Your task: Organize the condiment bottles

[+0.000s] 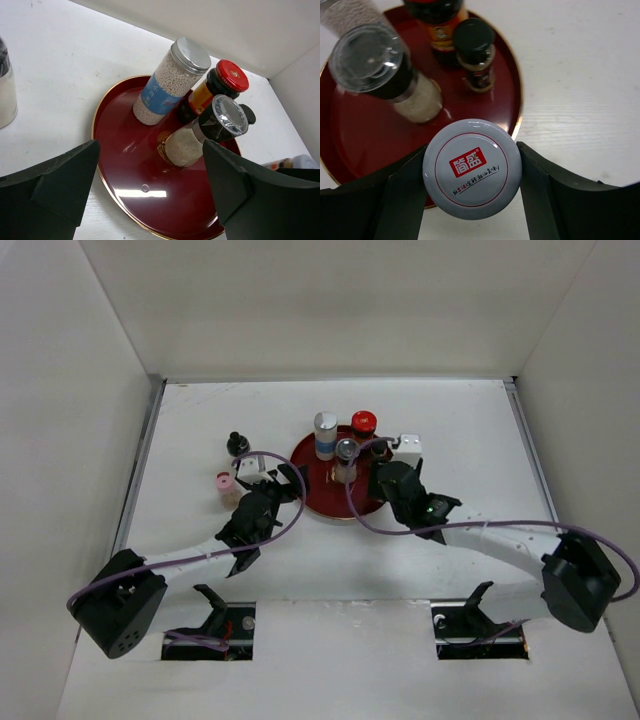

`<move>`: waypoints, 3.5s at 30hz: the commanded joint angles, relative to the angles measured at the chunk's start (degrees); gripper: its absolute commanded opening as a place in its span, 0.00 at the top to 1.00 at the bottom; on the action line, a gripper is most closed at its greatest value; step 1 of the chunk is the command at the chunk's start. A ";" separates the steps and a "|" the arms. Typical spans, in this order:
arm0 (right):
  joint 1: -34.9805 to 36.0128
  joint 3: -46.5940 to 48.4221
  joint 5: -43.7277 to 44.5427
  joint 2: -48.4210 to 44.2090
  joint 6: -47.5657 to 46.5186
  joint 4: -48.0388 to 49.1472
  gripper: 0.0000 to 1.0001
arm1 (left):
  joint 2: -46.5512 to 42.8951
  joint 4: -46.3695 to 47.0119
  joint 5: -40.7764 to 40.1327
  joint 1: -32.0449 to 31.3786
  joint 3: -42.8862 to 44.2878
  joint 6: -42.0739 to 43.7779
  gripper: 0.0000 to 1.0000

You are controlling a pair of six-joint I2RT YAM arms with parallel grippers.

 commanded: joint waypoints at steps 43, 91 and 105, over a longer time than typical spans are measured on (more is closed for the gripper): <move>6.79 -10.15 -0.22 -6.72 -4.38 22.42 0.37 | -8.60 -53.97 -15.34 16.40 18.32 -2.15 0.18; 6.27 -13.67 0.39 -10.67 -4.38 25.06 0.13 | 29.28 -38.41 -5.75 1.56 46.36 2.77 0.62; 4.95 -13.93 0.30 -10.76 -4.03 25.06 0.10 | 29.90 -37.97 -8.82 0.94 42.67 3.83 0.39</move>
